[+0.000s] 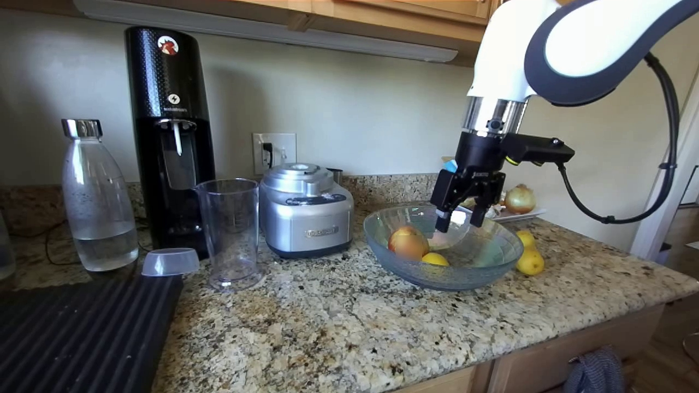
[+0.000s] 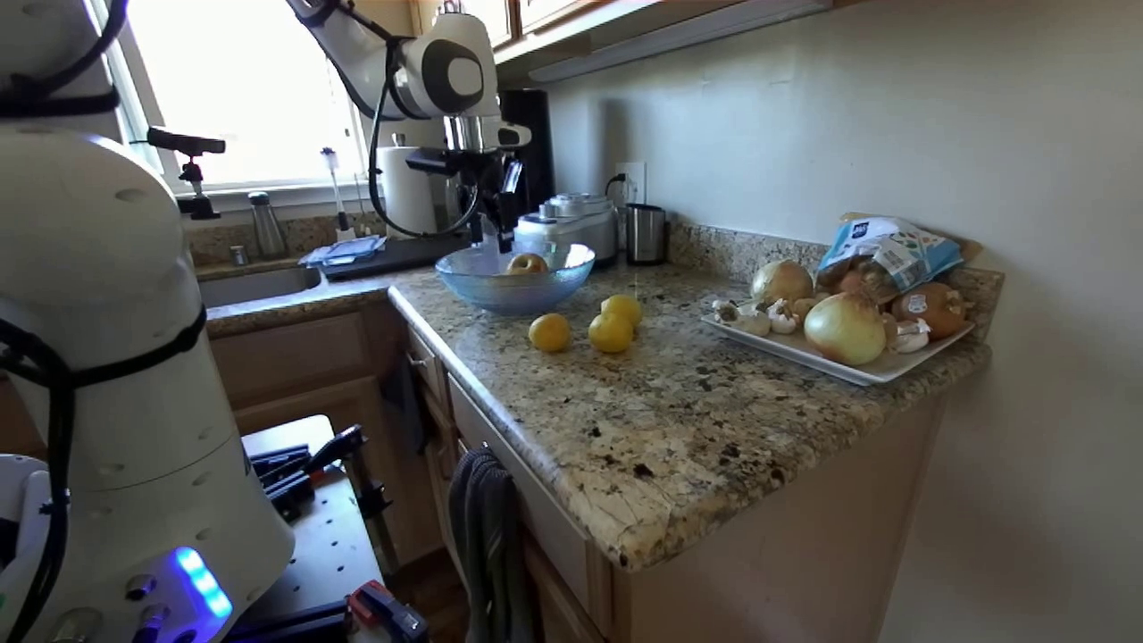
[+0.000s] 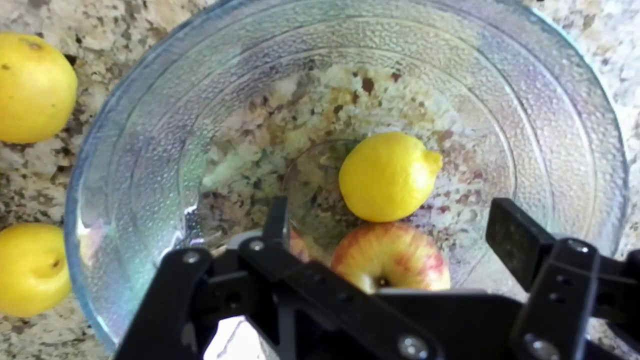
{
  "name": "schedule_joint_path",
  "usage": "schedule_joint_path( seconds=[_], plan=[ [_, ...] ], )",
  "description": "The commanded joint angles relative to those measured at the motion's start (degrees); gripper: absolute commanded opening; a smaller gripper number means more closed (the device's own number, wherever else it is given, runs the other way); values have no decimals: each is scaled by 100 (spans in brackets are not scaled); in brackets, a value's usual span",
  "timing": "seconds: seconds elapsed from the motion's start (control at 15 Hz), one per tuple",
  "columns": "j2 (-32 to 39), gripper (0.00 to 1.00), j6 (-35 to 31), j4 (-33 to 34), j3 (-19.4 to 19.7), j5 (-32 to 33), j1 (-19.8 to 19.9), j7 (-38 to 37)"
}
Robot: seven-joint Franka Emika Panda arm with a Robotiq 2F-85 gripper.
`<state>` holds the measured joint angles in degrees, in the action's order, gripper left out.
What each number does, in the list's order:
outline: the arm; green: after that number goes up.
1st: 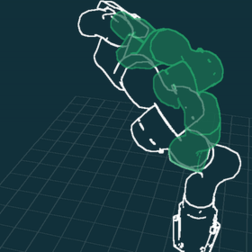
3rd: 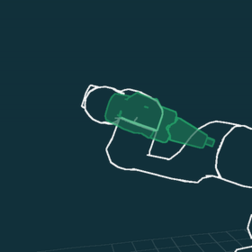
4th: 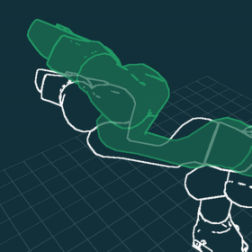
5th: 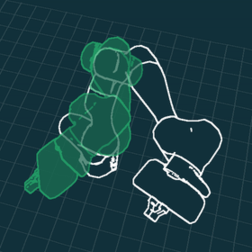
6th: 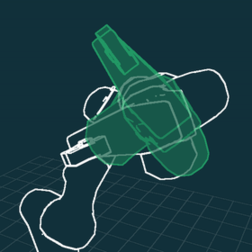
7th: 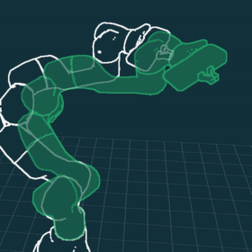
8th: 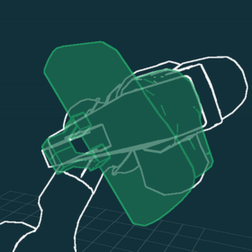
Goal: Remove the fruits from the glass bowl
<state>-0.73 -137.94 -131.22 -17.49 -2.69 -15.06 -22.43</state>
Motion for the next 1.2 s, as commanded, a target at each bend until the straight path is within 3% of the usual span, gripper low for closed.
schedule_joint_path(
  seconds=[0.0,0.4,0.93,1.0,1.13],
  plan=[
    [388,100,-135,95,-1,-17,-87,93],
    [1125,100,-533,425,108,65,-188,-180],
    [1639,100,-442,766,352,142,-338,-270],
    [1609,75,-390,773,356,94,-338,-265],
    [1539,67,-365,779,379,73,-349,-303]
  ],
)
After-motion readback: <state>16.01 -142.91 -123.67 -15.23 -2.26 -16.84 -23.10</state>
